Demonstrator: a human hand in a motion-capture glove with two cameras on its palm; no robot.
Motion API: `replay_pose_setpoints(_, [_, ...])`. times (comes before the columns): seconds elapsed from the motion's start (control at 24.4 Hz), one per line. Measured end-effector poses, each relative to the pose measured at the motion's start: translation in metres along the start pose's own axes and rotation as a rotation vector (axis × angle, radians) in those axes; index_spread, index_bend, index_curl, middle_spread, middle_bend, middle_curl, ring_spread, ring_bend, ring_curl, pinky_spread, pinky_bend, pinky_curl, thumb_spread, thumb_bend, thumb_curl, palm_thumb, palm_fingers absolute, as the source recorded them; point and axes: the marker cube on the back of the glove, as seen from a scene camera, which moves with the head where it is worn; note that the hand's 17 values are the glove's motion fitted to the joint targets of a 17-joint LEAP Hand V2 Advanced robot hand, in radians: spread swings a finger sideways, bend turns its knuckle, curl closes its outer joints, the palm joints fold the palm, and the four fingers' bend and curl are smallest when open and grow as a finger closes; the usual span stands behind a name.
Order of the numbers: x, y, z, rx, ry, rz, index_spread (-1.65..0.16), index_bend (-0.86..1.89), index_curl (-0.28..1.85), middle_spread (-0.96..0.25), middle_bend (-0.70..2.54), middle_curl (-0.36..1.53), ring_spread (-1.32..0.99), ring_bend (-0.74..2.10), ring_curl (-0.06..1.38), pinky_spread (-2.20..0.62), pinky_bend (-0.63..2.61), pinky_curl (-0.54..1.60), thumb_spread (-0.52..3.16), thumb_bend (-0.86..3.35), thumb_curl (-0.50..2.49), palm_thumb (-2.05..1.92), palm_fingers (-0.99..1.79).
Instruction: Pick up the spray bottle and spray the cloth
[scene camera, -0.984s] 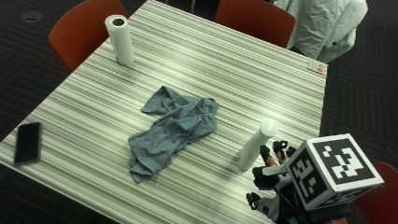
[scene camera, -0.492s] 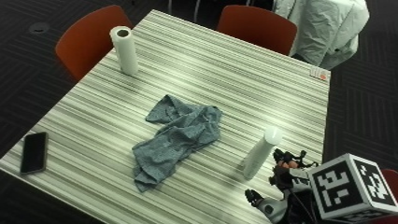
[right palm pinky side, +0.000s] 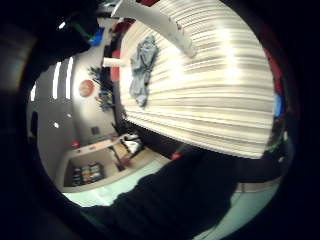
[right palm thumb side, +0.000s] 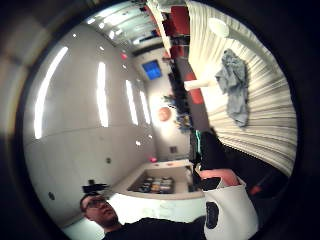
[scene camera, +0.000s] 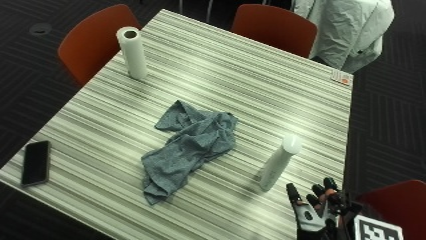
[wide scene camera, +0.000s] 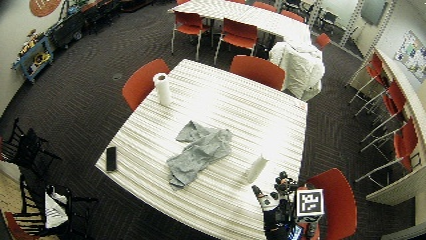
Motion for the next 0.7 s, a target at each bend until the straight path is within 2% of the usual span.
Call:
replay_pose_setpoints(0.12, [0.01,0.005,-0.001,0.098,-0.221,0.053,-0.34,0.06,0.16,0.07,0.22,0.29,0.11,0.44,0.31,0.14,0.7,0.39,1.02,0.07,0.42,0.72,0.2])
replay_pose_setpoints(0.2, [0.02,0.007,-0.004,0.155,-0.275,0.072,-0.34,0.07,0.16,0.07,0.23,0.3,0.11,0.45,0.31,0.14,0.7,0.39,1.02,0.06,0.42,0.73,0.19])
replay_pose_setpoints(0.7, [0.061,-0.017,-0.006,0.212,-0.199,0.141,-0.34,0.1,0.15,0.07,0.23,0.33,0.12,0.47,0.33,0.15,0.72,0.4,1.03,0.01,0.45,0.78,0.15])
